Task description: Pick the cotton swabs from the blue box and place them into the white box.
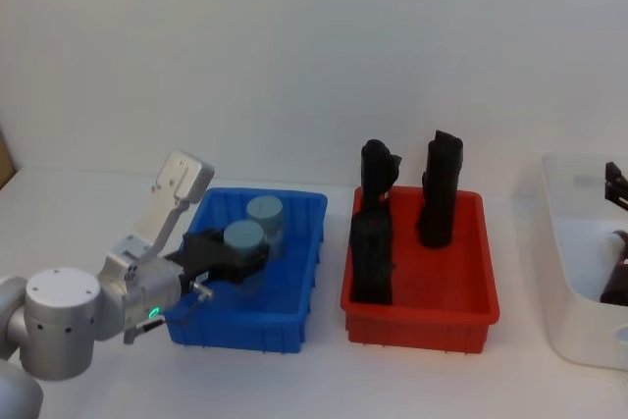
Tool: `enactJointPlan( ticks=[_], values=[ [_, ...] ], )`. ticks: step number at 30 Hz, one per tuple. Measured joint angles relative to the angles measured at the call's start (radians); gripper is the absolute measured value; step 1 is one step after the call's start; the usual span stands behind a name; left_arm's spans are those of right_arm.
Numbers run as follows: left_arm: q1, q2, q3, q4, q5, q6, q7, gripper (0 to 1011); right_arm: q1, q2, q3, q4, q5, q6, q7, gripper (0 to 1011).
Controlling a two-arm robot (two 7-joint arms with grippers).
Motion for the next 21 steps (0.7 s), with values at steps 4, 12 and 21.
enactJointPlan(
  ticks=[4, 12, 21],
  values=[
    [-0.003, 0.007, -0.006, -0.052, 0.026, 0.006, 0.013, 666, 0.0, 0.0, 0.0, 0.0, 0.0, 0.0, 0.0, 1002],
    [-0.023, 0.016, -0.014, -0.136, 0.078, 0.013, 0.022, 666, 0.001, 0.0, -0.001, 0.001, -0.003, -0.005, 0.004, 1002],
    [-0.074, 0.011, -0.02, -0.222, 0.139, 0.006, 0.003, 666, 0.009, -0.002, -0.012, 0.014, -0.033, -0.067, 0.053, 1002]
  ],
)
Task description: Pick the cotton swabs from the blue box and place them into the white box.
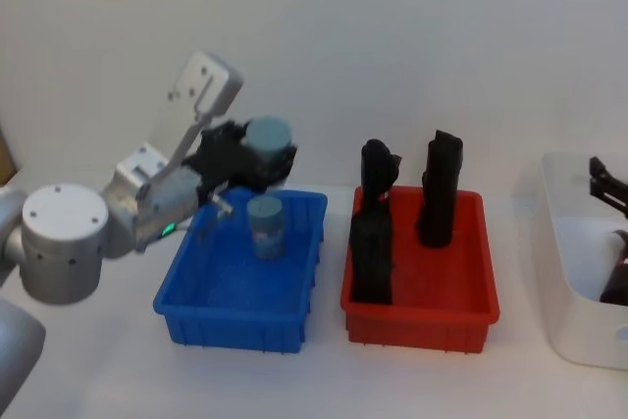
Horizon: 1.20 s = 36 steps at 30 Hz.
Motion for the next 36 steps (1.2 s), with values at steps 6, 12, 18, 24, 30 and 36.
enactJointPlan(
  ticks=[6, 12, 18, 24, 30, 36],
  values=[
    [-0.048, -0.017, 0.002, -0.035, 0.035, -0.021, -0.041, 666, 0.007, -0.002, -0.011, 0.009, -0.018, -0.059, 0.052, 1001],
    [-0.103, -0.044, 0.011, -0.055, 0.065, -0.045, -0.093, 666, 0.017, -0.007, -0.025, 0.016, -0.032, -0.115, 0.116, 1001],
    [-0.154, -0.076, 0.025, -0.062, 0.089, -0.067, -0.145, 666, 0.03, -0.015, -0.04, 0.027, -0.046, -0.156, 0.177, 1001],
    [-0.205, -0.116, 0.047, -0.06, 0.114, -0.087, -0.21, 666, 0.039, -0.024, -0.053, 0.033, -0.06, -0.171, 0.201, 1002],
    [-0.234, -0.147, 0.071, -0.054, 0.13, -0.092, -0.255, 666, 0.043, -0.034, -0.064, 0.037, -0.076, -0.174, 0.202, 1002],
    [-0.243, -0.164, 0.09, -0.051, 0.135, -0.088, -0.281, 666, 0.046, -0.042, -0.072, 0.042, -0.084, -0.173, 0.191, 1002]
  ],
)
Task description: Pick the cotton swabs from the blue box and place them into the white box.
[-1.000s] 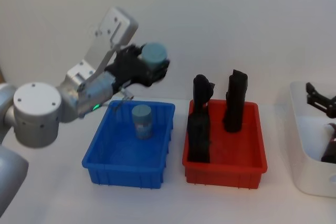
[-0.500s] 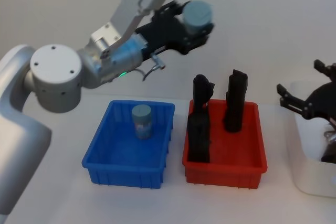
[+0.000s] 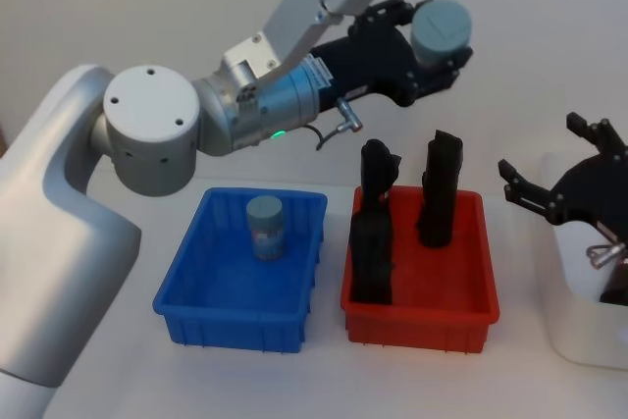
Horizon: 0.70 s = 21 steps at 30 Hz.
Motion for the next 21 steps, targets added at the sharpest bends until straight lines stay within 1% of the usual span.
enactJointPlan(
  ticks=[11, 21],
  values=[
    [0.004, -0.022, 0.031, 0.012, -0.008, 0.01, -0.015, 666, 0.003, -0.015, -0.015, 0.008, -0.011, 0.007, -0.013, 1002],
    [0.0, -0.045, 0.054, 0.037, -0.014, 0.007, -0.031, 666, 0.004, -0.029, -0.033, 0.022, -0.039, 0.006, -0.026, 1002]
  ],
)
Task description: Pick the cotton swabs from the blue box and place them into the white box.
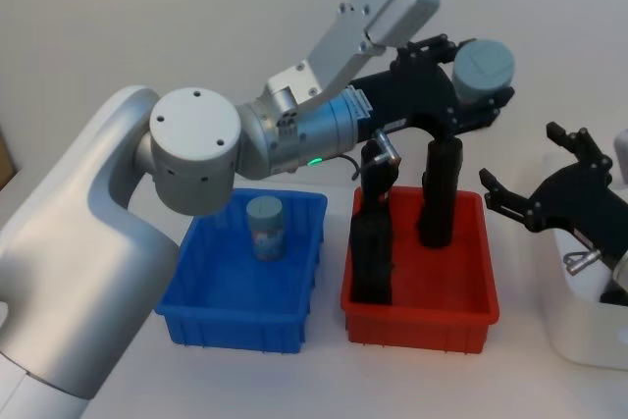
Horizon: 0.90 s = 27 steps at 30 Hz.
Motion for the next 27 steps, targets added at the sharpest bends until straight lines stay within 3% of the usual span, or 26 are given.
enactJointPlan(
  ticks=[27],
  values=[
    [-0.017, -0.034, 0.036, 0.058, -0.017, 0.004, -0.032, 666, 0.031, -0.029, -0.015, 0.043, -0.024, -0.027, -0.035, 1002]
  ],
)
